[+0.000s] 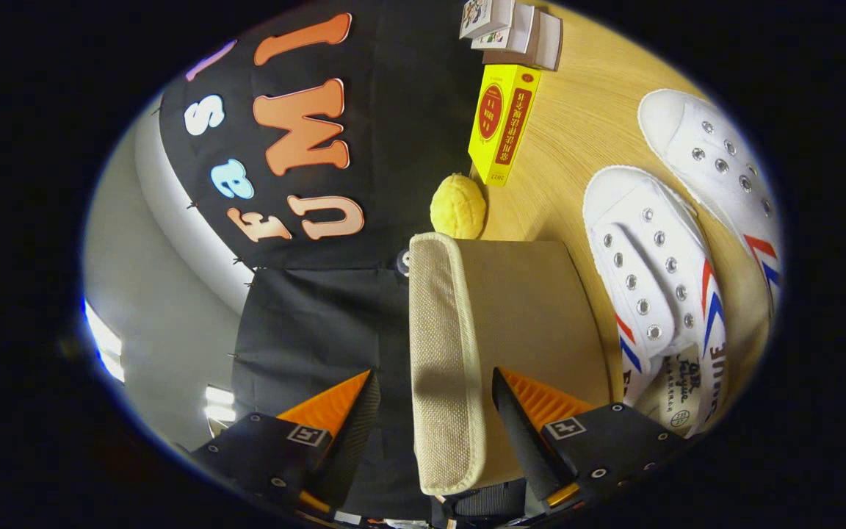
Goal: Open the storage box then place both shoes into the box .Put the left shoe in first, then the right shoe, with the right side of both shoes facing outward in a uniform manner.
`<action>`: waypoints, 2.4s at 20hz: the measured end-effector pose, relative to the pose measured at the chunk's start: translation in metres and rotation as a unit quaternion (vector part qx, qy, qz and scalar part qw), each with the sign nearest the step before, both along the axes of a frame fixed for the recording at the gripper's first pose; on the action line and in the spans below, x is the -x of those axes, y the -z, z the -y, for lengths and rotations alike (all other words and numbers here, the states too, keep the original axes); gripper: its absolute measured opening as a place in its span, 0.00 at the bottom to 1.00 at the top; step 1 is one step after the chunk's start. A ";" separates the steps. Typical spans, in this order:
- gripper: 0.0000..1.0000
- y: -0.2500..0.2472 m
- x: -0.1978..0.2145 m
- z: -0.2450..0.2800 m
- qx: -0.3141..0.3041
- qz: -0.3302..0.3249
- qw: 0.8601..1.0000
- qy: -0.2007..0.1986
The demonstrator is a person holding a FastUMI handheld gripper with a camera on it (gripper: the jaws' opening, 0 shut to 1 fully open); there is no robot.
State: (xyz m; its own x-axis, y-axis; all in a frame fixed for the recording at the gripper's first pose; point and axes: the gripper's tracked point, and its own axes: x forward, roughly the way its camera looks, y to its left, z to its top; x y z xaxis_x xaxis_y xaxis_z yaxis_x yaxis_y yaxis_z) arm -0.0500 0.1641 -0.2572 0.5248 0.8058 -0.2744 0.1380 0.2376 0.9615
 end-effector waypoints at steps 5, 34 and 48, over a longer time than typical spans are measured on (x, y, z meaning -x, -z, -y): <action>0.45 -0.009 0.000 0.007 0.010 0.000 1.000 0.009; 0.03 -0.174 -0.009 -0.180 0.146 0.195 0.966 -0.088; 0.43 -0.130 0.006 -0.286 0.281 0.245 0.912 -0.172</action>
State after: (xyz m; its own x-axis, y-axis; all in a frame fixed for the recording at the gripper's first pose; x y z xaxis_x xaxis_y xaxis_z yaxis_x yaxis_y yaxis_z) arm -0.0556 0.4505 -0.1273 0.4385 0.7497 -0.4955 -0.4509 0.6605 0.6003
